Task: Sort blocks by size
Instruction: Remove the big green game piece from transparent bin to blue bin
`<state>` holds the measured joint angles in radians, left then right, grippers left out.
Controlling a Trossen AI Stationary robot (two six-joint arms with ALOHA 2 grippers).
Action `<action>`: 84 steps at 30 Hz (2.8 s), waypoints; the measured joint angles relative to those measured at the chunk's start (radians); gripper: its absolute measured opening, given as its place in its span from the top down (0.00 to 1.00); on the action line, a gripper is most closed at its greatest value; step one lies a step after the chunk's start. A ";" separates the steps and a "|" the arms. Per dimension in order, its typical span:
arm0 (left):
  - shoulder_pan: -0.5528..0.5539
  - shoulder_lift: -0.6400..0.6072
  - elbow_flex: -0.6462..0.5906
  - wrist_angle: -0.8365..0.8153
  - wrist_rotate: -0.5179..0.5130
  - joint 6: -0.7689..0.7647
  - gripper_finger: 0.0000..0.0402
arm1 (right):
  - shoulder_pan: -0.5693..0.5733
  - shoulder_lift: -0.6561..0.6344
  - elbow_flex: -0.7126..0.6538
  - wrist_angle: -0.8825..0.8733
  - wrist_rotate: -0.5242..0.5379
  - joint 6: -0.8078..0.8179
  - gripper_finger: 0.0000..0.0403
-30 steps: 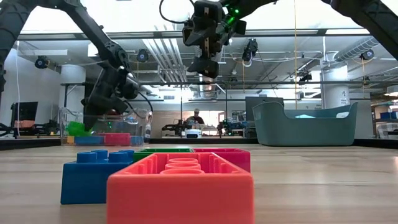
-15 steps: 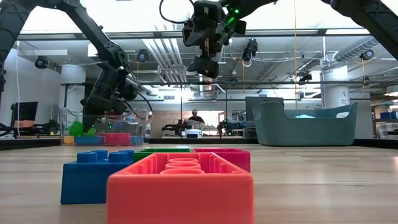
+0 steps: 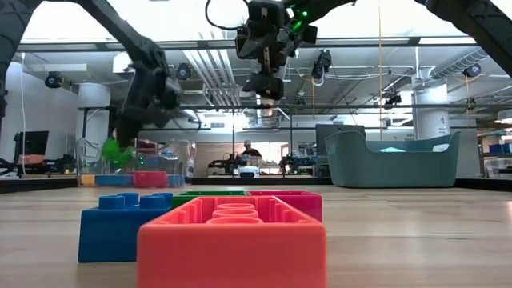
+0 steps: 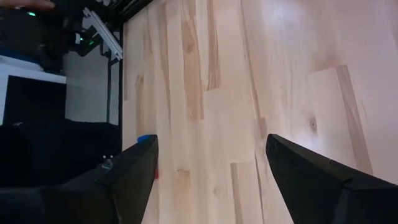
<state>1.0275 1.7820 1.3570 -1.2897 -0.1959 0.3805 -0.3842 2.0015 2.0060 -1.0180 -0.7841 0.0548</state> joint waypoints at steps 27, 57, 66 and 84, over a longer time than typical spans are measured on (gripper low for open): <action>-0.495 -0.051 0.737 0.547 1.280 -0.155 0.72 | 0.232 -0.785 -0.469 0.550 0.653 0.114 0.42; -0.726 -0.050 0.703 0.705 1.124 -0.234 0.72 | 0.424 -0.743 -0.507 0.853 0.812 -0.060 0.45; -0.738 -0.050 0.708 0.752 1.097 -0.264 0.72 | 0.423 -0.724 -0.506 0.882 0.813 -0.126 0.48; -0.746 -0.050 0.708 0.847 1.096 -0.264 0.72 | 0.423 -0.722 -0.507 0.958 0.750 -0.261 0.40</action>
<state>0.2813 1.7317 2.0655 -0.4431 0.9005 0.1162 0.0387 1.2793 1.4990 -0.0598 -0.0345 -0.2061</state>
